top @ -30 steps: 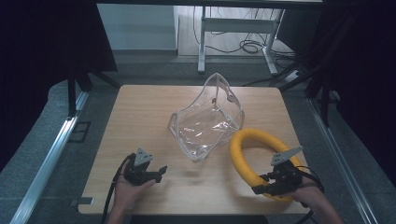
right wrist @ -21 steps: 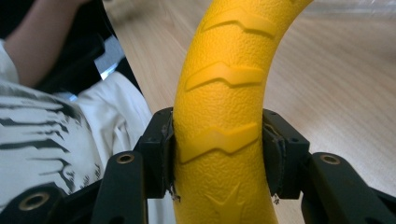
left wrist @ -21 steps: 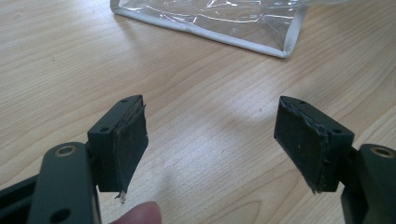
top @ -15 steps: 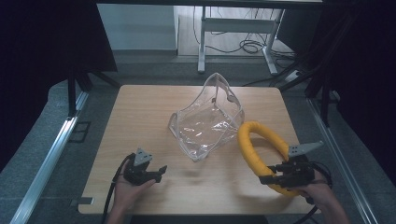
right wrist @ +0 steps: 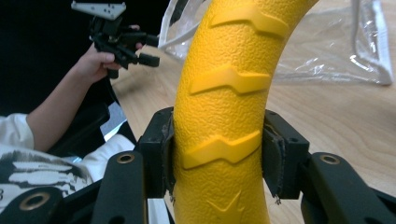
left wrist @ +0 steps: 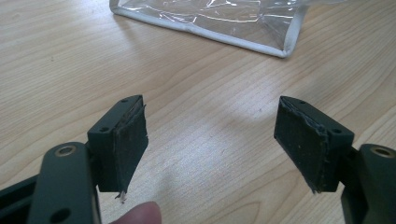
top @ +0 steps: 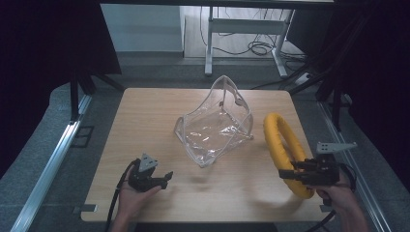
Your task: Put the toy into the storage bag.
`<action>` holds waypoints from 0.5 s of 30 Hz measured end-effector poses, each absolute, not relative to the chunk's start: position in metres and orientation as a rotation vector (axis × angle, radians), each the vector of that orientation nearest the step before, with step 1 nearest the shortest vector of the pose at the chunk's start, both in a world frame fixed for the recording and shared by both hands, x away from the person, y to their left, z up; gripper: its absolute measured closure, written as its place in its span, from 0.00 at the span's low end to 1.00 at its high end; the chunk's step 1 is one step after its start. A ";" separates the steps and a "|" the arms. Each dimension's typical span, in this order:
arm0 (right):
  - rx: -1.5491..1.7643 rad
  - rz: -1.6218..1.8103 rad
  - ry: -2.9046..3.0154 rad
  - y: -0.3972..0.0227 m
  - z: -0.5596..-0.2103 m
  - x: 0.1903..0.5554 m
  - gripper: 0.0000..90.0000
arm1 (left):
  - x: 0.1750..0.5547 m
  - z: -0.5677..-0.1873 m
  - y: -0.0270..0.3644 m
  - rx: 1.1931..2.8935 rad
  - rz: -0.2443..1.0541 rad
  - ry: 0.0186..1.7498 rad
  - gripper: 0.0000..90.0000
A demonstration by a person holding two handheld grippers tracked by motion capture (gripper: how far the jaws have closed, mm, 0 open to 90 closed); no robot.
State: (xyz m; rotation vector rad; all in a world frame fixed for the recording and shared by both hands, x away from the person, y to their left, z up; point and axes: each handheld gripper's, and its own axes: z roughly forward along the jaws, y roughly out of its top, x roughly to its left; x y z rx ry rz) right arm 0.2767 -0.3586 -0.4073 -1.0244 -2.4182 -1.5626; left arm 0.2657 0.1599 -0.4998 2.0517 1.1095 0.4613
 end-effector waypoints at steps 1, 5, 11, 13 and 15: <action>-1.024 -1.563 -2.418 -0.359 -0.407 0.277 0.57 | 0.266 -0.500 0.160 2.052 0.461 1.109 0.29; -1.053 -1.619 -2.390 -0.363 -0.406 0.278 0.57 | 0.266 -0.500 0.161 2.050 0.463 1.109 0.29; -1.080 -1.658 -2.376 -0.367 -0.403 0.278 0.57 | 0.266 -0.500 0.160 2.049 0.463 1.110 0.29; -1.082 -1.667 -2.372 -0.367 -0.403 0.278 0.57 | 0.266 -0.500 0.160 2.049 0.463 1.110 0.29; -1.110 -1.723 -2.358 -0.369 -0.401 0.277 0.57 | 0.266 -0.500 0.161 2.049 0.464 1.110 0.29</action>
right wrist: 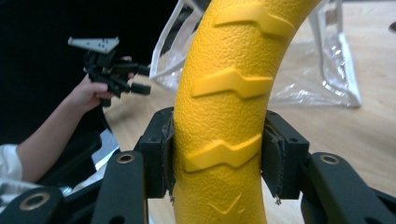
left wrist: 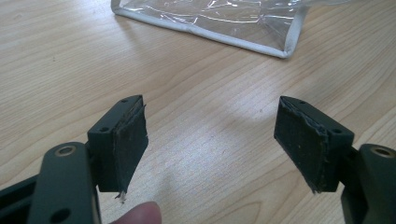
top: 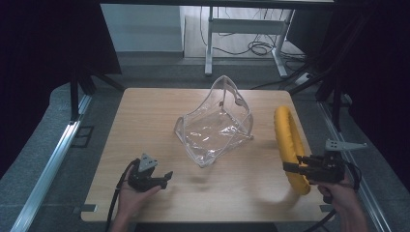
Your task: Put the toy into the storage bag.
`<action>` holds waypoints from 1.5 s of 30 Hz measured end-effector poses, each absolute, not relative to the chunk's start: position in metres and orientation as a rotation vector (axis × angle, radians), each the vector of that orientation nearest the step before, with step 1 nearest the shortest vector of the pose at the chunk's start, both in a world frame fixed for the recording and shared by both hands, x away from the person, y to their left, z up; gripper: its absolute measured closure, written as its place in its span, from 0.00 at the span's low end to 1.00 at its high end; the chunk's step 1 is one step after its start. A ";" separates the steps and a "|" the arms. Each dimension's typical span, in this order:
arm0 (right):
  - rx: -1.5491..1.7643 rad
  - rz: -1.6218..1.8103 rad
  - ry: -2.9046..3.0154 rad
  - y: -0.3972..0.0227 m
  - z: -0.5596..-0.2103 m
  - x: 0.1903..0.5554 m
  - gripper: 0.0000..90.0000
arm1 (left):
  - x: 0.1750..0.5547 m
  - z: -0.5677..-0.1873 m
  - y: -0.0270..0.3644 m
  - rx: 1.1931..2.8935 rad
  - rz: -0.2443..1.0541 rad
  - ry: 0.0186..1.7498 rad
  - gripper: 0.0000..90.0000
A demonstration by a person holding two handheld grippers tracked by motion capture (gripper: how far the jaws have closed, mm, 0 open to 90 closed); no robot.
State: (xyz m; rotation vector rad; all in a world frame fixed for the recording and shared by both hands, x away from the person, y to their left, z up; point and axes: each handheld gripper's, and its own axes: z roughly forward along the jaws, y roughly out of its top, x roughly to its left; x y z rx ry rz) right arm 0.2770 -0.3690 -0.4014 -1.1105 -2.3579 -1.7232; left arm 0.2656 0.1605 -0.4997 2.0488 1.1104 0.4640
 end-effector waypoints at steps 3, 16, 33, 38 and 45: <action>-1.113 -1.753 -2.349 -0.370 -0.400 0.276 0.57 | 0.266 -0.500 0.160 2.048 0.464 1.111 0.29; -1.125 -2.006 -2.211 -0.370 -0.389 0.276 0.56 | 0.265 -0.500 0.161 2.046 0.465 1.115 0.29; -1.165 -2.254 -2.177 -0.326 -0.365 0.274 0.56 | 0.266 -0.501 0.160 2.057 0.461 1.109 0.29; -1.150 -2.311 -2.162 -0.314 -0.358 0.277 0.56 | 0.266 -0.502 0.159 2.058 0.459 1.108 0.29; -1.124 -2.368 -2.149 -0.305 -0.345 0.280 0.56 | 0.267 -0.503 0.160 2.061 0.454 1.114 0.29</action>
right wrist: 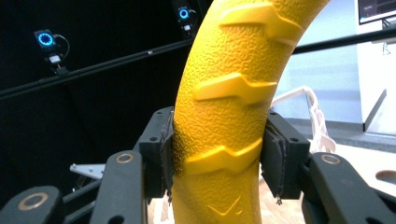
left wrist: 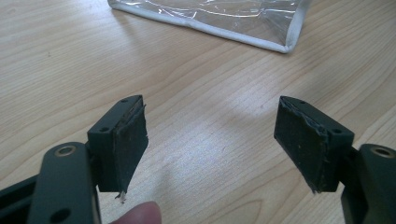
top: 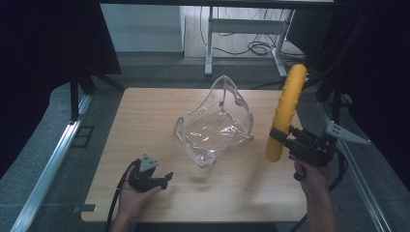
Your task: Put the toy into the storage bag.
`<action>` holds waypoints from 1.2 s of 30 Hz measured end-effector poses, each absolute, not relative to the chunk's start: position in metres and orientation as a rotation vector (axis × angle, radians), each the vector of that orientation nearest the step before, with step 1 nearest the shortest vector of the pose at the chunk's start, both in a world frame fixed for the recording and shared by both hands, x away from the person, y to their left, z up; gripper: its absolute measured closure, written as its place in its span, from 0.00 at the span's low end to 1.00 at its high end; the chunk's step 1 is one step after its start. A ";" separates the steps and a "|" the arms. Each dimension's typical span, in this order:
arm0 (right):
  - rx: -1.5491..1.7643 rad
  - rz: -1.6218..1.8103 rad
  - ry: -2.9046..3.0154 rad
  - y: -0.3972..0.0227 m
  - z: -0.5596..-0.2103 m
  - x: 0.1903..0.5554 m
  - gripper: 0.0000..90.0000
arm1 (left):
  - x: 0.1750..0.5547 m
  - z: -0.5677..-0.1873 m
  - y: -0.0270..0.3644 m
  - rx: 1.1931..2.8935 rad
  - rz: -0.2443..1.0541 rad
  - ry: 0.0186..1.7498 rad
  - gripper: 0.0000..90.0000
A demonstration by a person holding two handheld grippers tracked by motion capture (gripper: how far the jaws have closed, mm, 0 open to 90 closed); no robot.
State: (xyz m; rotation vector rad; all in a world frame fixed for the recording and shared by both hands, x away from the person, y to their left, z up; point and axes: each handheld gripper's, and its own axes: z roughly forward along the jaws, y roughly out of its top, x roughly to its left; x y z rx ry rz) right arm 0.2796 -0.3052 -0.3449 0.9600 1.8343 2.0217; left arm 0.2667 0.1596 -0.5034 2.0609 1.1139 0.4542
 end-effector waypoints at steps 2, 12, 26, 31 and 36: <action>0.950 2.038 1.809 -0.302 -0.338 0.282 0.56 | 0.267 -0.504 0.159 2.060 0.453 1.111 0.29; 0.902 2.068 1.749 -0.283 -0.311 0.292 0.56 | 0.267 -0.504 0.159 2.060 0.452 1.110 0.29; 0.839 2.072 1.739 -0.255 -0.276 0.325 0.56 | 0.268 -0.504 0.161 2.058 0.455 1.109 0.29; 0.809 2.070 1.741 -0.245 -0.269 0.329 0.56 | 0.267 -0.503 0.162 2.054 0.454 1.111 0.29; 0.768 2.097 1.746 -0.232 -0.265 0.330 0.56 | 0.267 -0.504 0.161 2.054 0.451 1.111 0.29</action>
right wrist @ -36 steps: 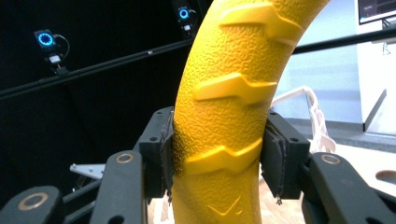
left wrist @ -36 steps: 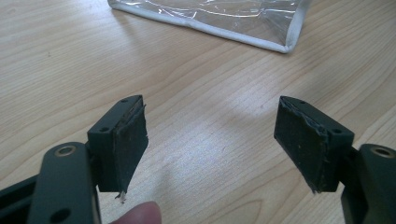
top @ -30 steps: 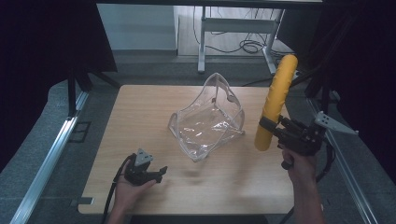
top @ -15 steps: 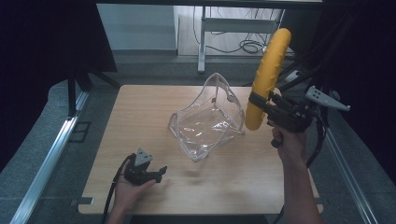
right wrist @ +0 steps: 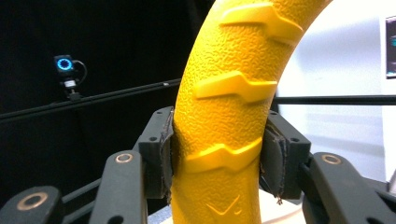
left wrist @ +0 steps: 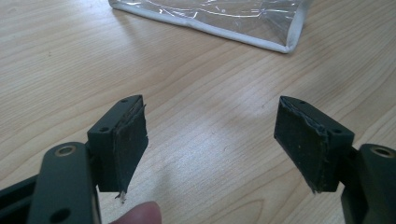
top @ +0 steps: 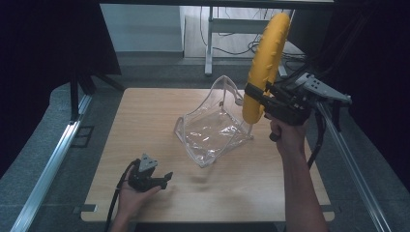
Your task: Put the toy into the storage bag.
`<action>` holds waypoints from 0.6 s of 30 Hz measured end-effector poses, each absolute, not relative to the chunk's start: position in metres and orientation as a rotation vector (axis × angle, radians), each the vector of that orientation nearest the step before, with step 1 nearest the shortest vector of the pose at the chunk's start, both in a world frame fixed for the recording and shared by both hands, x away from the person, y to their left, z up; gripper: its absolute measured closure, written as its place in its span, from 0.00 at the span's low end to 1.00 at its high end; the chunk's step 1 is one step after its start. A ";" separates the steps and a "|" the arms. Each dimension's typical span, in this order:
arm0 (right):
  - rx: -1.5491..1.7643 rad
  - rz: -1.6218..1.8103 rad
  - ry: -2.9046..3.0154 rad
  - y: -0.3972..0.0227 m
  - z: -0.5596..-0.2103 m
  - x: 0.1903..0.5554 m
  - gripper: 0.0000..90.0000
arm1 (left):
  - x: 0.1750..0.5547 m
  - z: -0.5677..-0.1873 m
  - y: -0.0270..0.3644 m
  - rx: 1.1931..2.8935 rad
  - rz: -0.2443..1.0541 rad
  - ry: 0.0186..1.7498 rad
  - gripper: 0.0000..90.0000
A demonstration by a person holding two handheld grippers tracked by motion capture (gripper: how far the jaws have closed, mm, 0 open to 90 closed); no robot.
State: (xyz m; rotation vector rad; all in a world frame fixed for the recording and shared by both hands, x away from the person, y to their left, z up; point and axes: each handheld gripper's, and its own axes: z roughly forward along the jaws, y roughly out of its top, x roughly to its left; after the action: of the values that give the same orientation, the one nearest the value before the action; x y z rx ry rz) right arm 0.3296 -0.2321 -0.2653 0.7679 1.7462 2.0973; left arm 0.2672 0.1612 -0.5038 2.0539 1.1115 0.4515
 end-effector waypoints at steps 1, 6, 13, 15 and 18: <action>0.765 2.106 1.749 -0.229 -0.265 0.330 0.56 | 0.267 -0.504 0.161 2.065 0.448 1.108 0.29; 0.737 2.127 1.756 -0.214 -0.264 0.332 0.56 | 0.268 -0.505 0.160 2.067 0.444 1.107 0.29; 0.719 2.130 1.788 -0.190 -0.268 0.339 0.56 | 0.268 -0.505 0.159 2.065 0.444 1.106 0.28; 0.728 2.129 1.795 -0.187 -0.269 0.339 0.56 | 0.268 -0.505 0.159 2.065 0.444 1.106 0.29; 0.738 2.131 1.793 -0.181 -0.272 0.341 0.56 | 0.267 -0.505 0.160 2.067 0.444 1.107 0.29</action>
State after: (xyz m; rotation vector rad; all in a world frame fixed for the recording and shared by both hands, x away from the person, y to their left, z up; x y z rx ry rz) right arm 0.3414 -0.1807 -0.2724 0.7382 1.7925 2.1308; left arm 0.2675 0.1604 -0.5048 2.0672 1.1066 0.4438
